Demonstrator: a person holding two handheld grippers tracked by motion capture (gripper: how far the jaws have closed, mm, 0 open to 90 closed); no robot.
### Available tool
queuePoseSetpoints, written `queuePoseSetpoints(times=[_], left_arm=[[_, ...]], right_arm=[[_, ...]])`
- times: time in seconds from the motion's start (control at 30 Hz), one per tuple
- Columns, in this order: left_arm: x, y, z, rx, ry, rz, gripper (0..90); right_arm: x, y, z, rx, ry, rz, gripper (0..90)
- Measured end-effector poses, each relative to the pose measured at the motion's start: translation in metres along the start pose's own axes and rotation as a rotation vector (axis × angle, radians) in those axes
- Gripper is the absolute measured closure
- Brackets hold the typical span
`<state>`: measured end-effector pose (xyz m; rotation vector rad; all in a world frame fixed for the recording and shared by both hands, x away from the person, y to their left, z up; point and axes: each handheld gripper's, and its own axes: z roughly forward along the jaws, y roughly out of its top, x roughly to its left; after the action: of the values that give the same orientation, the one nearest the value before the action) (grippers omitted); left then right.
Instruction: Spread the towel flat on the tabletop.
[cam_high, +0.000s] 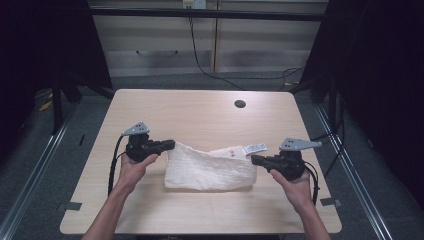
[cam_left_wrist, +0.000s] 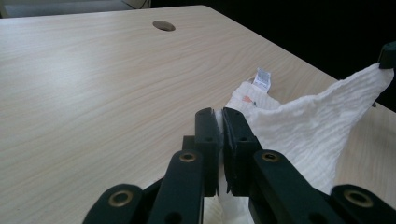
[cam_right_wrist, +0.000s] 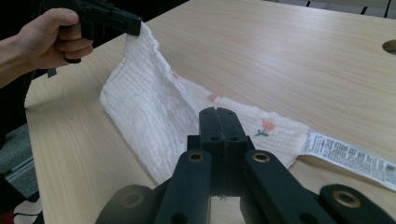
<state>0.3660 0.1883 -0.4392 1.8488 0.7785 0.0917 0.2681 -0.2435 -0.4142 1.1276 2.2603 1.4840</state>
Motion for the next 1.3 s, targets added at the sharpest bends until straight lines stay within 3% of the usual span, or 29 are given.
queuePoseSetpoints(times=[0.17,0.2,0.3,0.5,0.73,0.77,0.9,0.93,1.03,1.1,1.17,1.3], left_arm=[[0.004,0.017,-0.009,-0.058,-0.031,-0.032,86.1],[0.004,0.021,-0.01,-0.069,-0.032,-0.029,86.1],[0.005,0.043,-0.016,-0.084,0.008,0.009,86.1],[0.016,0.088,-0.021,-0.145,0.061,0.016,86.2],[0.026,0.136,-0.024,-0.19,0.07,0.023,86.1],[0.027,0.143,-0.024,-0.208,0.069,0.01,86.1],[0.019,0.167,-0.023,-0.214,0.094,0.064,86.2],[0.016,0.169,-0.025,-0.237,0.082,0.065,86.2],[0.013,0.165,-0.027,-0.225,0.095,0.095,86.0],[0.013,0.151,-0.025,-0.217,0.081,0.093,86.0],[0.014,0.123,-0.021,-0.225,0.044,0.078,86.0],[0.021,0.081,-0.015,-0.164,0.047,0.062,86.0]], right_arm=[[-0.007,0.015,-0.005,-0.027,-0.011,0.0,90.0],[-0.011,0.025,-0.008,-0.049,-0.017,0.005,90.0],[-0.021,0.043,-0.01,-0.069,-0.03,0.002,90.0],[-0.036,0.088,-0.004,-0.116,-0.034,-0.008,90.0],[-0.063,0.139,-0.006,-0.192,-0.051,0.034,90.0],[-0.066,0.145,-0.008,-0.208,-0.053,0.041,90.0],[-0.072,0.167,-0.013,-0.228,-0.073,0.035,90.0],[-0.072,0.17,-0.015,-0.232,-0.079,0.033,90.0],[-0.073,0.169,-0.017,-0.235,-0.083,0.032,90.0],[-0.073,0.159,-0.015,-0.22,-0.081,0.034,90.0],[-0.072,0.142,-0.009,-0.192,-0.08,0.041,90.0],[-0.068,0.103,0.002,-0.15,-0.059,0.057,90.0]])
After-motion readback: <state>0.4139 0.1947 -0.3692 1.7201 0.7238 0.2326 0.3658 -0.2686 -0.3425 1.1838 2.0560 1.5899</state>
